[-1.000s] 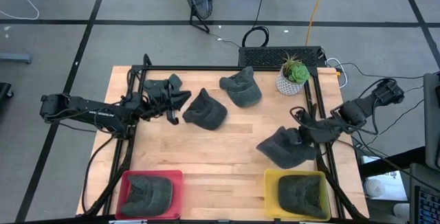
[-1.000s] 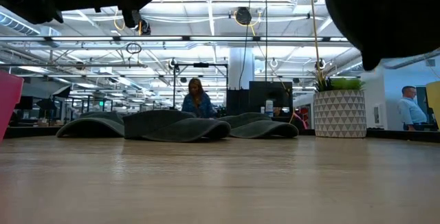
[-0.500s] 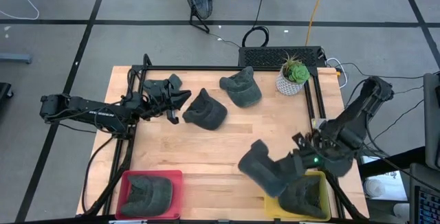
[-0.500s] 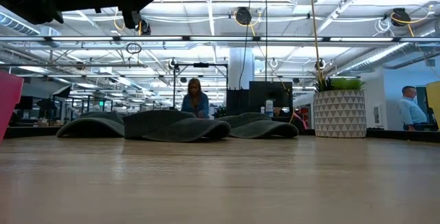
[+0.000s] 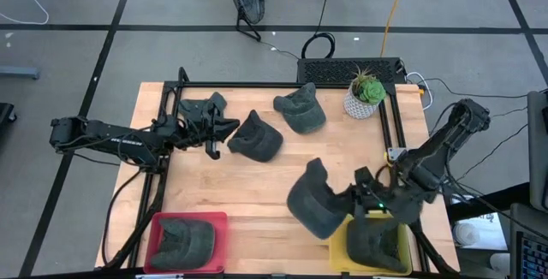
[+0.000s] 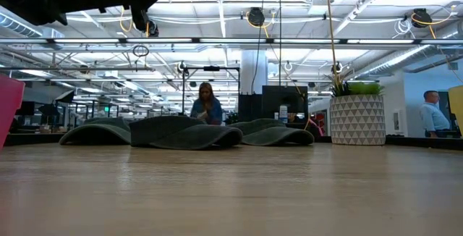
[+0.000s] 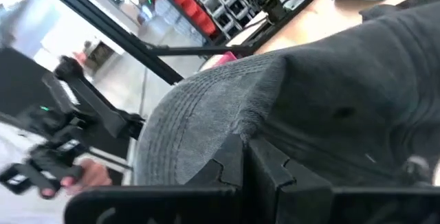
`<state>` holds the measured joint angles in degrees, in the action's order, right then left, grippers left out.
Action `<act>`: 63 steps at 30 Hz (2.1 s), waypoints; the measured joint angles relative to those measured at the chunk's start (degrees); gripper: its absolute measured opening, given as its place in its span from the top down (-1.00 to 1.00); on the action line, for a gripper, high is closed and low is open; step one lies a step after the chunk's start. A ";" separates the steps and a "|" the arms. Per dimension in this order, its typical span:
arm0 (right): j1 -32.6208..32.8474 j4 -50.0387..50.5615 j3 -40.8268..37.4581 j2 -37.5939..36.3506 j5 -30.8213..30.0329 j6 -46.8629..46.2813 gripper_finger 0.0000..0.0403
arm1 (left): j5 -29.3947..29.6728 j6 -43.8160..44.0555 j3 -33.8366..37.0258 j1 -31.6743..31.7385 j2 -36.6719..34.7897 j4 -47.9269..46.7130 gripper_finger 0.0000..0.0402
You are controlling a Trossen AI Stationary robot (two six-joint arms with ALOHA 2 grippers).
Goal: Pick & Place hat
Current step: Put the black cap into the yellow bin
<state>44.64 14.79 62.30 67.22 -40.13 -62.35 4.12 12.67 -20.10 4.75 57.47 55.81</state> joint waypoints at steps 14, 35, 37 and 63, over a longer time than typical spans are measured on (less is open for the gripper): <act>-6.99 41.08 18.03 7.14 8.65 -8.54 1.00 | 0.39 -0.49 0.00 -1.63 0.01 -1.74 0.81; 9.32 70.22 34.39 25.75 10.58 -60.91 1.00 | 0.39 -0.21 0.00 -1.57 0.01 -1.64 0.81; 10.28 70.20 34.39 26.58 10.68 -63.31 1.00 | 0.35 0.58 0.00 -1.80 0.01 -2.16 0.81; 10.45 67.59 34.32 34.63 19.34 -65.37 1.00 | -2.59 2.84 0.00 -14.69 0.01 -8.11 0.81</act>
<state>55.10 82.38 96.62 101.85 -20.79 -127.72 1.53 15.51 -20.10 -9.94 57.47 47.70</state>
